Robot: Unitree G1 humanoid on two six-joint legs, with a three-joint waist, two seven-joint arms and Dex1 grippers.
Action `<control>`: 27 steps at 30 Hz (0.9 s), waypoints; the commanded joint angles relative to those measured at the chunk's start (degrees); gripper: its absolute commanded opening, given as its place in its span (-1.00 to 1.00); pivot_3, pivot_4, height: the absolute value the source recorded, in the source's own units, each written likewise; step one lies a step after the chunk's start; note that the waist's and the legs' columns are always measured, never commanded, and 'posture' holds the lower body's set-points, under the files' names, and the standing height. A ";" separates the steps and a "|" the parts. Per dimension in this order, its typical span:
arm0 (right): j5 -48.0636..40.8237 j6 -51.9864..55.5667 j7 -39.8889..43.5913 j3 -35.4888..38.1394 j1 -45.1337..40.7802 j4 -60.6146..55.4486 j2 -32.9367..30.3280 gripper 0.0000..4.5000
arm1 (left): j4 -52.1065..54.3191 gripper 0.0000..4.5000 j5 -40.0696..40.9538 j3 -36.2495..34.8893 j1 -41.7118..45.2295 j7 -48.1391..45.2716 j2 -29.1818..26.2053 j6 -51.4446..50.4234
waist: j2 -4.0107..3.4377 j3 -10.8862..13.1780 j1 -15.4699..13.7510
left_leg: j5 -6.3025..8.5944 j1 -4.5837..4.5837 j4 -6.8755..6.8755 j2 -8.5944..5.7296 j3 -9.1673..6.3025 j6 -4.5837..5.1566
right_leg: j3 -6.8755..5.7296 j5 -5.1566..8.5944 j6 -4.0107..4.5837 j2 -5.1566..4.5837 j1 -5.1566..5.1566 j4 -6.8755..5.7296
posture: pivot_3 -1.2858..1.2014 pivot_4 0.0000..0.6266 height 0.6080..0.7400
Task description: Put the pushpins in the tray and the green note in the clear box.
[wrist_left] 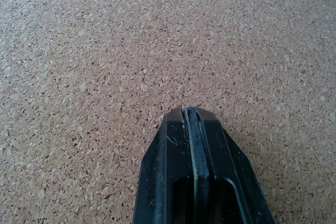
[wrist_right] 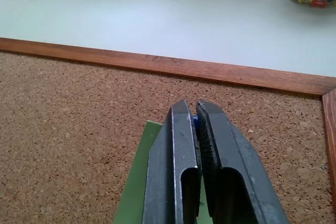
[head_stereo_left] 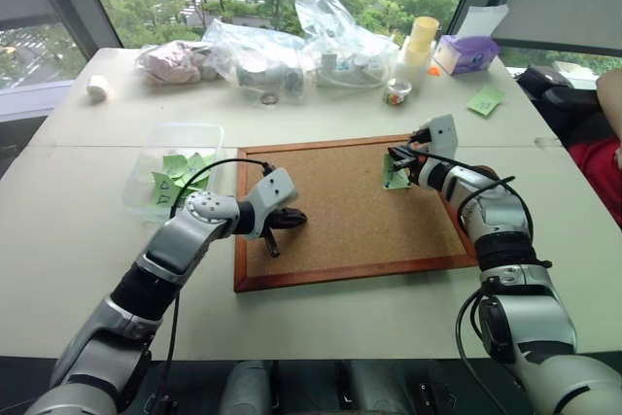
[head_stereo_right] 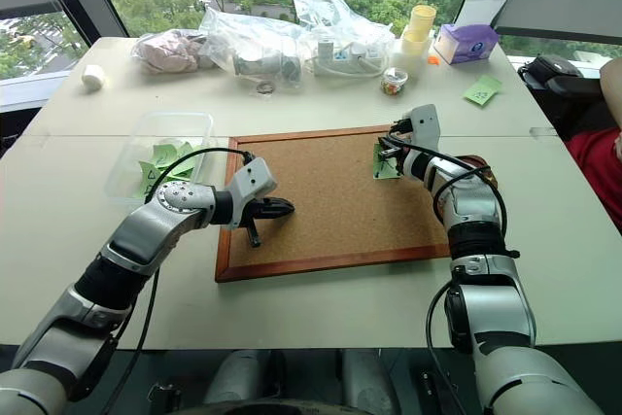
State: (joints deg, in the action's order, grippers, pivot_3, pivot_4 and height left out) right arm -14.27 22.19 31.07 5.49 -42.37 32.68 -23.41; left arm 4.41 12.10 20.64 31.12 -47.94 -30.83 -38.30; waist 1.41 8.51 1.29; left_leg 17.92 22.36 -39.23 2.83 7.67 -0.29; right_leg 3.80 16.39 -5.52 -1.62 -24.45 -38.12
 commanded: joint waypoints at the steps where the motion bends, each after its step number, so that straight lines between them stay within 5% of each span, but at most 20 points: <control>1: -1.15 -1.75 -1.44 3.16 -1.66 -2.25 -0.33 -0.98 | -2.02 -1.00 -1.58 1.52 -1.45 -0.68 -0.12 -1.10 | -0.01 -0.01 -0.04 | 0.00 0.00 0.00 0.00 0.00 0.00 | 0.00 0.00 0.00 -0.01 0.00 0.00 | 0.03 -0.52 0.97; 14: -0.85 -2.58 -4.66 7.02 -0.52 -4.10 -3.53 -0.98 | -0.64 -1.00 -1.74 1.06 -2.26 -0.81 -0.67 -1.58 | -0.09 -0.04 0.02 | 0.00 -0.01 0.00 0.00 0.00 0.00 | 0.00 0.00 0.00 0.00 0.00 0.00 | 0.03 -0.52 0.97; 18: 3.02 -0.97 -9.94 9.67 6.65 -9.05 -10.92 -0.98 | 0.27 -1.00 -2.22 0.94 -2.55 -0.77 -1.62 -1.33 | -0.11 -0.05 -0.42 | 0.02 0.03 0.04 -0.02 -0.05 0.02 | 0.00 0.01 0.01 -0.04 0.00 0.04 | 0.03 -0.52 0.97; 27: 0.75 6.17 -13.62 13.48 14.87 -16.32 -11.07 -0.98 | 0.96 -1.00 -4.50 2.73 -1.96 -3.85 -4.01 1.92 | -0.51 -0.29 1.32 | -0.04 -0.26 0.07 0.01 0.03 -0.08 | 0.13 0.01 0.00 0.06 0.19 -0.01 | 0.03 -0.52 0.97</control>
State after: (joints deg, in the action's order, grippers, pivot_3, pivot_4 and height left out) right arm -11.98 27.64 17.70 17.30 -26.94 20.38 -34.60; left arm 6.29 8.91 21.28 29.95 -50.05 -33.88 -36.23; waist 0.90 8.21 2.61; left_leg 17.88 22.11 -39.16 2.84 7.69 -0.36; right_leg 3.93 16.40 -5.52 -1.55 -24.26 -38.12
